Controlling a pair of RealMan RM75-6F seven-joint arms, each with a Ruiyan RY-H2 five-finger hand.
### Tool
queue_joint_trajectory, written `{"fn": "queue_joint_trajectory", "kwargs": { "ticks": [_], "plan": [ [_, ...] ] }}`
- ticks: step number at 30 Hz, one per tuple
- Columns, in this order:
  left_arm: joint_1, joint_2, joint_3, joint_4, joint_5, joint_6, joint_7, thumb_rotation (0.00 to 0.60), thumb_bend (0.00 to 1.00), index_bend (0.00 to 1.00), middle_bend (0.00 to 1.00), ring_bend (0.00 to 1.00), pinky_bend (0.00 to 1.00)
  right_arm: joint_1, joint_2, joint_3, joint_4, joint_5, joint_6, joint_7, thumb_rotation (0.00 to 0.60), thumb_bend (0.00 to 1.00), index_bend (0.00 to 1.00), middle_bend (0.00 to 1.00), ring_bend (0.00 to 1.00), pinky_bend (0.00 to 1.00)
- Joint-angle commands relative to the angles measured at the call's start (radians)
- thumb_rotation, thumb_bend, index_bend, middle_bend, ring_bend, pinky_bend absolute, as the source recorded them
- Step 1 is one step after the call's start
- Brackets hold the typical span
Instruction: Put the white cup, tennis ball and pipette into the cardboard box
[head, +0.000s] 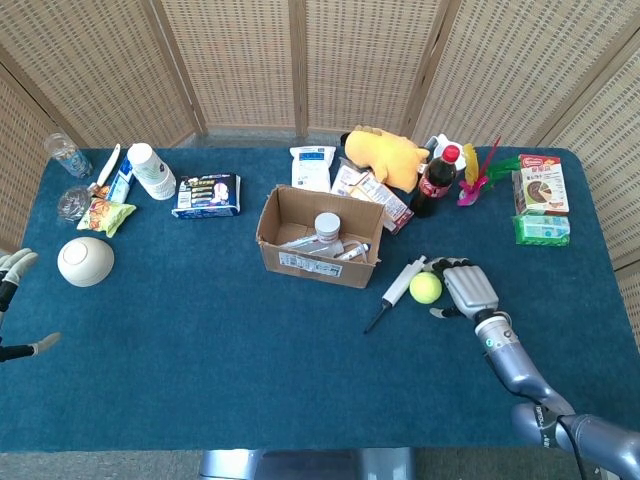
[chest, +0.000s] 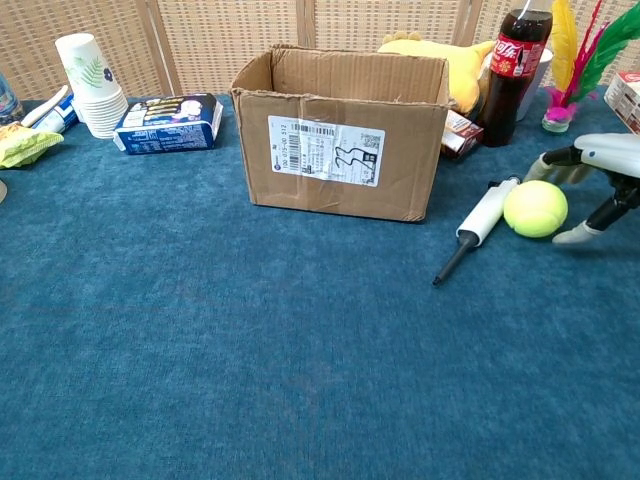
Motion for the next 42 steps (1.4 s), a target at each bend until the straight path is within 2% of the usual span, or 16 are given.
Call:
{"fn": "queue_joint_trajectory", "kwargs": {
  "ticks": [1,5,14,18,23,26,31,35,39,42],
  "plan": [
    [-0.001,-0.002,0.000,-0.003,0.000,-0.001,0.005,0.600,0.04,0.00,0.00,0.00,0.06,-0.014,-0.031,0.003,0.036,-0.023,0.039,0.011,0.600,0.14,0.45,0.40,0.35,0.32],
    [-0.003,-0.004,0.000,-0.006,0.000,-0.004,0.012,0.600,0.04,0.00,0.00,0.00,0.06,-0.023,-0.041,0.006,0.051,-0.040,0.062,0.029,0.600,0.22,0.54,0.47,0.42,0.36],
    [-0.003,-0.005,0.001,-0.010,0.000,-0.004,0.019,0.600,0.04,0.00,0.00,0.00,0.07,-0.050,-0.021,0.016,0.034,-0.067,0.111,0.079,0.600,0.27,0.55,0.49,0.43,0.38],
    [-0.001,-0.001,0.000,-0.008,-0.001,-0.002,0.008,0.600,0.04,0.00,0.00,0.00,0.06,-0.079,0.040,0.037,-0.021,-0.094,0.187,0.121,0.600,0.27,0.55,0.49,0.43,0.38],
    [-0.002,0.003,0.001,-0.006,0.006,-0.003,-0.007,0.600,0.04,0.00,0.00,0.00,0.07,-0.101,0.161,0.106,-0.130,-0.104,0.277,0.170,0.600,0.27,0.55,0.49,0.43,0.38],
    [-0.001,0.004,0.003,-0.007,0.013,-0.001,-0.010,0.600,0.04,0.00,0.00,0.00,0.06,-0.098,0.218,0.147,-0.199,-0.090,0.293,0.165,0.600,0.27,0.55,0.49,0.43,0.38],
    [-0.002,0.004,0.004,-0.008,0.014,-0.002,-0.010,0.600,0.04,0.00,0.00,0.00,0.06,-0.063,0.289,0.218,-0.328,-0.062,0.292,0.106,0.600,0.27,0.55,0.49,0.43,0.38],
    [-0.002,0.005,0.003,-0.008,0.012,-0.002,-0.010,0.600,0.04,0.00,0.00,0.00,0.07,-0.007,0.307,0.269,-0.420,-0.021,0.260,0.017,0.600,0.27,0.55,0.49,0.43,0.38],
    [0.001,0.005,0.002,-0.007,0.009,0.002,-0.011,0.600,0.04,0.00,0.00,0.00,0.06,0.066,0.284,0.304,-0.490,0.037,0.221,-0.092,0.600,0.27,0.55,0.49,0.43,0.38],
    [0.002,0.005,0.003,-0.005,0.006,0.001,-0.011,0.600,0.04,0.00,0.00,0.00,0.06,0.138,0.231,0.320,-0.509,0.108,0.185,-0.200,0.600,0.27,0.55,0.49,0.43,0.38]
  ]
}}
